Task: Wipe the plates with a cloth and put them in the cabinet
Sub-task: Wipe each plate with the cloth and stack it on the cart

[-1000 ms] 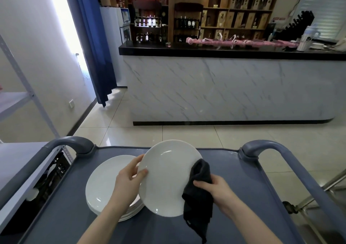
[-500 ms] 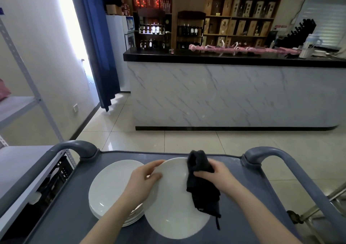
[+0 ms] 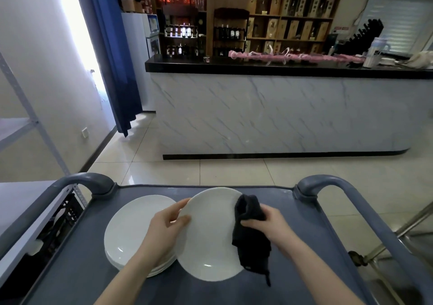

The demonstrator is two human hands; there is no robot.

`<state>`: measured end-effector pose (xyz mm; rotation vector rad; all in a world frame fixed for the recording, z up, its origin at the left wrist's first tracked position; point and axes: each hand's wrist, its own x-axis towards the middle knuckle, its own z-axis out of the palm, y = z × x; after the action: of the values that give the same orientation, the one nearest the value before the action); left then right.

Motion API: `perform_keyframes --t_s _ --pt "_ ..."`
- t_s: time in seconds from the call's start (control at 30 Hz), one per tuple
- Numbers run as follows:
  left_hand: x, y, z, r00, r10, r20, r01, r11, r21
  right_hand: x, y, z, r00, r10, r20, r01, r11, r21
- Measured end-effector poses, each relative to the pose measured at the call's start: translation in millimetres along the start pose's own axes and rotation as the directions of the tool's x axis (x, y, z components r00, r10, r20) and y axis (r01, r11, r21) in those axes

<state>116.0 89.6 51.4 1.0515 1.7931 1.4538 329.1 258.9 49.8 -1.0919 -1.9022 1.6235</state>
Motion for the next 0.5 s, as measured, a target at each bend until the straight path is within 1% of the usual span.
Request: perform_keyframes --t_s 0.03,0.1,0.13,0.2,0.3,0.37,0.43,0.5 --pt "4.1 2.2 0.9 0.999 0.026 0.036 -0.028 0.997 0.068 4.0 -7.7 -2.2 0.999 -0.033 0.028 0.037 0.991 -0.127" --pt "11.0 7.2 6.5 0.990 0.059 0.125 -0.084 0.976 0.199 10.8 -21.8 0.5 0.992 -0.103 0.076 0.123 0.930 -0.346" --pt "13.0 9.6 10.4 0.985 0.069 0.160 -0.108 0.961 0.253 12.4 -27.7 4.5 0.986 -0.136 0.096 0.164 0.898 -0.407" --pt "14.1 8.3 16.7 0.980 0.084 0.183 -0.137 0.944 0.300 12.7 -33.9 12.5 0.973 -0.192 0.131 0.231 0.868 -0.440" --pt "9.9 -2.6 16.9 0.987 0.099 0.126 -0.124 0.969 0.214 7.7 -32.1 14.1 0.959 -0.255 0.127 0.285 0.867 -0.409" --pt "6.6 -14.2 11.1 0.995 0.071 0.070 -0.082 0.983 0.165 3.9 -25.7 9.4 0.965 -0.253 0.068 0.261 0.902 -0.344" --pt "2.1 -29.5 6.2 0.999 -0.023 0.030 0.019 0.993 0.119 0.8 -13.8 4.5 0.974 -0.218 -0.062 0.203 0.959 -0.197" --pt "-3.6 -44.0 7.3 0.988 -0.150 0.026 0.149 0.989 0.018 -3.4 1.5 6.5 0.969 -0.113 -0.220 0.129 0.990 0.062"
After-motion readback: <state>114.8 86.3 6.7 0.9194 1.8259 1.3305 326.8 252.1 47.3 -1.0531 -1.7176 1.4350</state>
